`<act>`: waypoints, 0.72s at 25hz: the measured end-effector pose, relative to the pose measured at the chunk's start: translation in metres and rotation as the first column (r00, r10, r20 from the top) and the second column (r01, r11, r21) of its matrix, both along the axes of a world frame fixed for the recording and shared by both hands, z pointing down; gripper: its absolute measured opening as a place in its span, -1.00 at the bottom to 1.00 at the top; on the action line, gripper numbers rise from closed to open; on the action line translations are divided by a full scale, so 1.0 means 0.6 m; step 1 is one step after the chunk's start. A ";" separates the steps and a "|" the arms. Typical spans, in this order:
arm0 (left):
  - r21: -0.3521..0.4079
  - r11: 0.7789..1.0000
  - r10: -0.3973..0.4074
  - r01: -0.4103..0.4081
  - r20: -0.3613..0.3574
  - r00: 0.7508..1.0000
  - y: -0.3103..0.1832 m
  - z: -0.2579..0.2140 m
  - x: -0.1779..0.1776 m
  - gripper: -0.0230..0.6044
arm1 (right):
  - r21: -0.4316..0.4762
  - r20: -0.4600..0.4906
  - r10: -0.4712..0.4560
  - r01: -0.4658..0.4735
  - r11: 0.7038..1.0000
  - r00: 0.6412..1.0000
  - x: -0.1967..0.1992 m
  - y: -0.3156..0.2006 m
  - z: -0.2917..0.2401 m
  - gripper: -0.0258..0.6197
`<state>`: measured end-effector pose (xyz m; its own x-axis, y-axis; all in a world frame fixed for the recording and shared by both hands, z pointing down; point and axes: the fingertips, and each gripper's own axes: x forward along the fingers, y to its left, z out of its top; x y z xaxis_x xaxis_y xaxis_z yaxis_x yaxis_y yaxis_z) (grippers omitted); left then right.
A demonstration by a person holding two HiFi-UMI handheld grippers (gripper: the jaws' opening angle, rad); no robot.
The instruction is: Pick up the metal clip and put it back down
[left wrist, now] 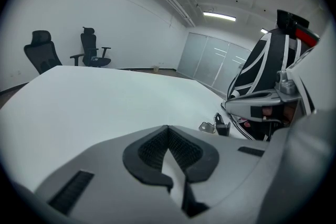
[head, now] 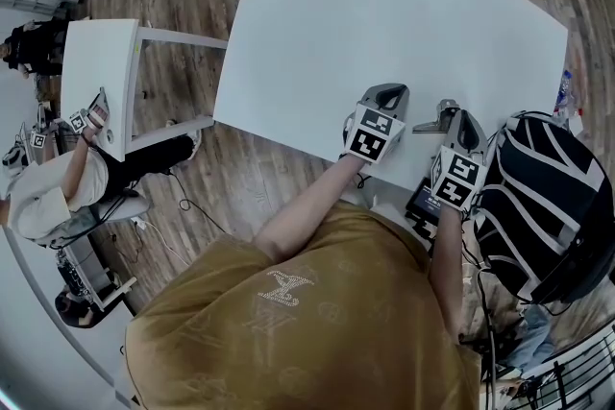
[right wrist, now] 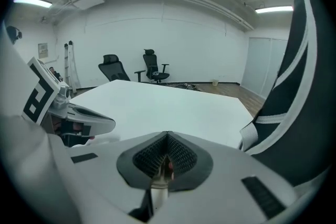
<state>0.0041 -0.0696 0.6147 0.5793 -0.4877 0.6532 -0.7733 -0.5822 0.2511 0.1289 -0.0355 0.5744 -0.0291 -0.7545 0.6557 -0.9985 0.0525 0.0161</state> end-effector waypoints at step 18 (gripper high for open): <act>0.169 0.985 0.020 -0.019 -0.005 1.000 -0.001 -0.088 0.012 -0.91 | 0.077 0.052 -0.022 0.018 0.997 0.998 0.004 0.012 -0.050 -0.90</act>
<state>0.0112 -0.0700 0.5619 0.5940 -0.5791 0.5584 -0.7598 -0.6320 0.1528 0.1311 -0.0285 0.5443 -0.0775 -0.8015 0.5929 -0.9968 0.0731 -0.0315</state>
